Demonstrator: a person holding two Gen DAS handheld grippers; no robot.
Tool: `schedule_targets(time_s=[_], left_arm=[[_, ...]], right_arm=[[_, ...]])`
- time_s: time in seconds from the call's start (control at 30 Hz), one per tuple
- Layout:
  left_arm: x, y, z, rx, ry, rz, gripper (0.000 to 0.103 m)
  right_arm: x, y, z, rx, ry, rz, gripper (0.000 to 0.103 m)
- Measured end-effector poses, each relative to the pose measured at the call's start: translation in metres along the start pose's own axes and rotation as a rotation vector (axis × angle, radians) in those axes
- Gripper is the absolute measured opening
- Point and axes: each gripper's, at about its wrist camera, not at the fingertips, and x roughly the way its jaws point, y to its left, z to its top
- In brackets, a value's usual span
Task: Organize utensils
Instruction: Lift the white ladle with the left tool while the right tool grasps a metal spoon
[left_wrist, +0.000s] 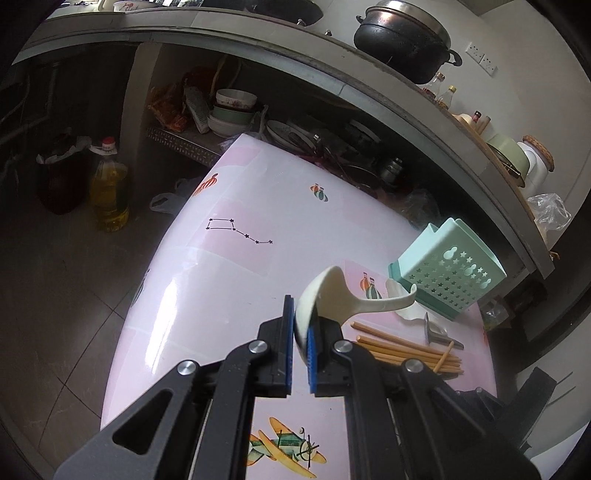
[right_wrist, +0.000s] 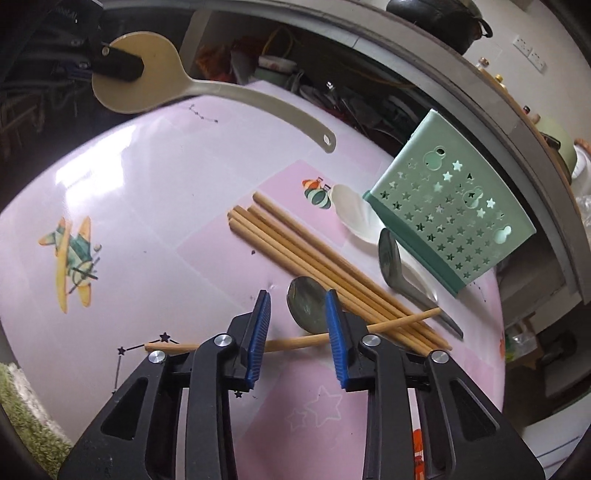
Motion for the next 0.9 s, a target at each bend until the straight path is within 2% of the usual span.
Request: schedule_targets(time_s=[0.3, 0.37, 0.43, 0.53, 0.8, 0.9], left_arm=[[0.007, 0.003, 0.006, -0.006, -0.001, -0.002, 0.005], [0.007, 0.003, 0.008, -0.006, -0.004, -0.001, 0.005], [0.006, 0.002, 0.008, -0.007, -0.007, 0.0, 0.005], [0.003, 0.001, 0.011, -0.006, -0.018, 0.004, 0.005], [-0.009, -0.004, 0.021, 0.005, -0.065, 0.017, 0.005], [-0.013, -0.009, 0.026, 0.013, -0.083, 0.015, 0.005]], right_arm=[[0.009, 0.004, 0.002, -0.036, 0.067, -0.051, 0.018], [0.01, 0.007, 0.003, -0.053, 0.068, -0.061, 0.016], [0.012, 0.009, 0.004, -0.063, 0.073, -0.065, 0.006], [0.013, 0.011, 0.003, -0.08, 0.074, -0.081, 0.003], [-0.004, -0.004, 0.01, -0.051, -0.018, -0.085, 0.001], [-0.017, -0.021, 0.018, 0.006, -0.076, -0.051, 0.0]])
